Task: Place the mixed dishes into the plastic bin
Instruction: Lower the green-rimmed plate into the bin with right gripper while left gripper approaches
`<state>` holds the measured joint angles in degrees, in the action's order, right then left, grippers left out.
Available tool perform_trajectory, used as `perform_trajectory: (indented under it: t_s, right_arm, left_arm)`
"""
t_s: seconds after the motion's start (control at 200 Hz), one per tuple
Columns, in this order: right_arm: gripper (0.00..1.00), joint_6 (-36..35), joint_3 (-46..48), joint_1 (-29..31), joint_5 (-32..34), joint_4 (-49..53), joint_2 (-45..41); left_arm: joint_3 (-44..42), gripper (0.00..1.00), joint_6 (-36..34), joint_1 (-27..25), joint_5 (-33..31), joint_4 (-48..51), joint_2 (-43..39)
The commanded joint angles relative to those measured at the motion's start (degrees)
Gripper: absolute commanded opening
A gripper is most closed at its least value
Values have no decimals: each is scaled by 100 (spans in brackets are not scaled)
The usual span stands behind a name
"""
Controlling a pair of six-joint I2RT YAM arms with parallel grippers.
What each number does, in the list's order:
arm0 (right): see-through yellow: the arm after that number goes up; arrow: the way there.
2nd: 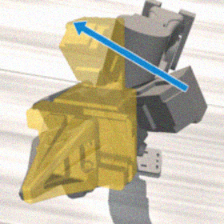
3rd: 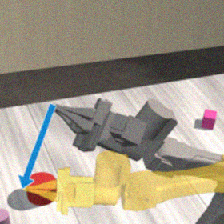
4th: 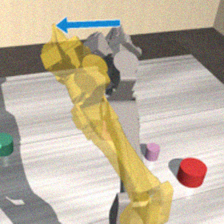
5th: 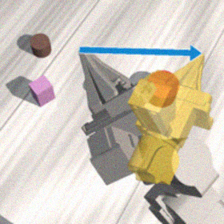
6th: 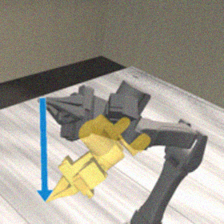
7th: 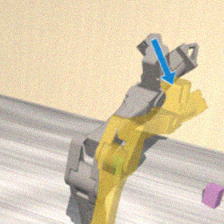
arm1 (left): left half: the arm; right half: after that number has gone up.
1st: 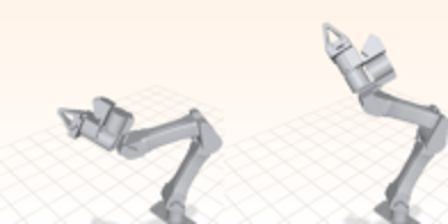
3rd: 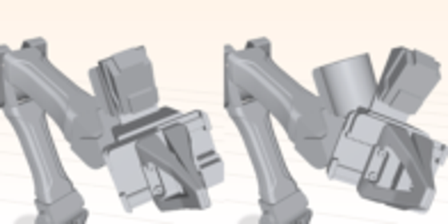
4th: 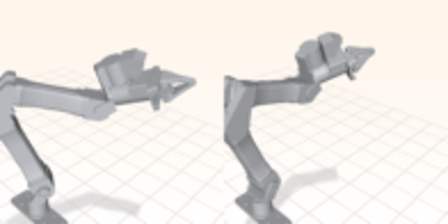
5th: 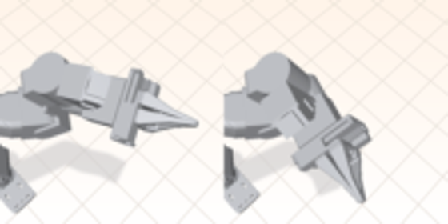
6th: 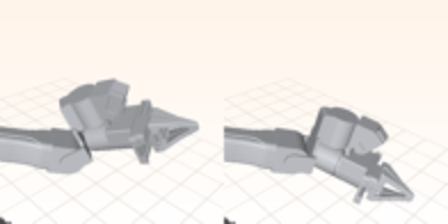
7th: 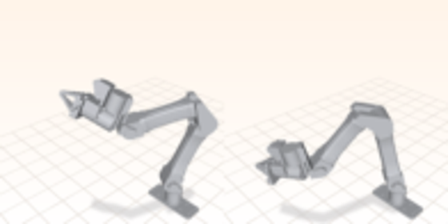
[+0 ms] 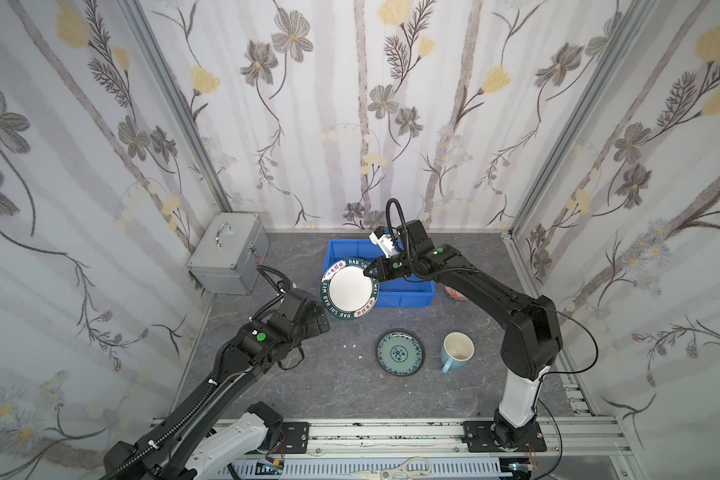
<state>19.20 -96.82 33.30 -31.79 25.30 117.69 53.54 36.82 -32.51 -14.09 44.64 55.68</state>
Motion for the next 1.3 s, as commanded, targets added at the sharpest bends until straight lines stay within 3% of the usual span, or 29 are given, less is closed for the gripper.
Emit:
perform_trajectory:
  t_s: [0.0,0.46,1.059,1.194,1.294]
  right_arm:
    - [9,-48,-480,-227,-132,-35,319]
    - [12,342,-2601,-939,-513,-69,2473]
    - [16,422,-2641,-995,-506,-201,3281]
    - [19,416,-2641,-960,-516,-165,3373]
    - [29,411,-2641,-910,-523,-128,3402]
  left_arm:
    - [377,100,-394,147,161,-193,370]
    - [2135,100,-923,513,866,-788,2446]
    - [1910,100,-956,746,1170,-1014,2934]
    - [1763,100,-942,780,1187,-1075,2886]
    - [1748,100,-949,791,1232,-1062,2897]
